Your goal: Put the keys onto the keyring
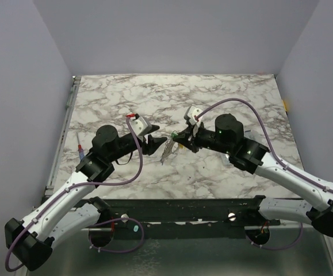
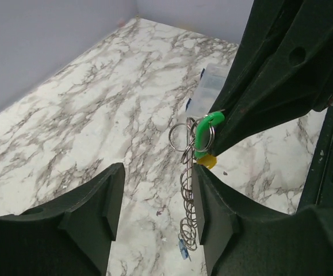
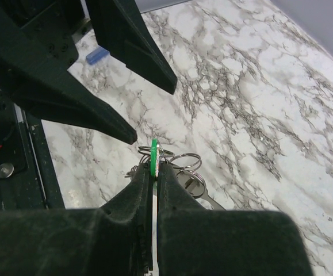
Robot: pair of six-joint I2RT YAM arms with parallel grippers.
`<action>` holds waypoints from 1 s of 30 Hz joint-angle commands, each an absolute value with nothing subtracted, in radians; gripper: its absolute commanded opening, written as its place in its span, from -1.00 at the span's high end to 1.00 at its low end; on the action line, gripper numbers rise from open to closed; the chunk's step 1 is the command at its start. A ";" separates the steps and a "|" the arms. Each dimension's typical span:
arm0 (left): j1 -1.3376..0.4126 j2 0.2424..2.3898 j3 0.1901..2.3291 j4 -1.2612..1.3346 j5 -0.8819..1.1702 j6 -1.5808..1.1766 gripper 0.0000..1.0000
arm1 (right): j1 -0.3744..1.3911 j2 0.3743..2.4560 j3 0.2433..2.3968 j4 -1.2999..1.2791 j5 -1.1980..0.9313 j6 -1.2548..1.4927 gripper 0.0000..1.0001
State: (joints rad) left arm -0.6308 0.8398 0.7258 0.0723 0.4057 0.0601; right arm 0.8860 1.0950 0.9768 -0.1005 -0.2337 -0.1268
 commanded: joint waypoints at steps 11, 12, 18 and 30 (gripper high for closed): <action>-0.585 0.732 0.751 0.049 -0.159 0.106 -0.57 | 0.885 1.461 1.258 -0.120 -0.092 -0.108 0.99; -0.576 0.730 0.750 0.050 -0.216 0.101 -0.58 | 0.885 1.499 1.300 -0.125 -0.089 -0.101 0.99; -0.536 0.712 0.745 0.057 -0.376 0.085 -0.60 | 0.885 1.673 1.506 -0.130 -0.054 -0.083 0.99; -0.529 0.721 0.744 0.064 -0.328 0.069 -0.57 | 0.873 1.582 0.937 -0.025 -0.065 -0.038 0.99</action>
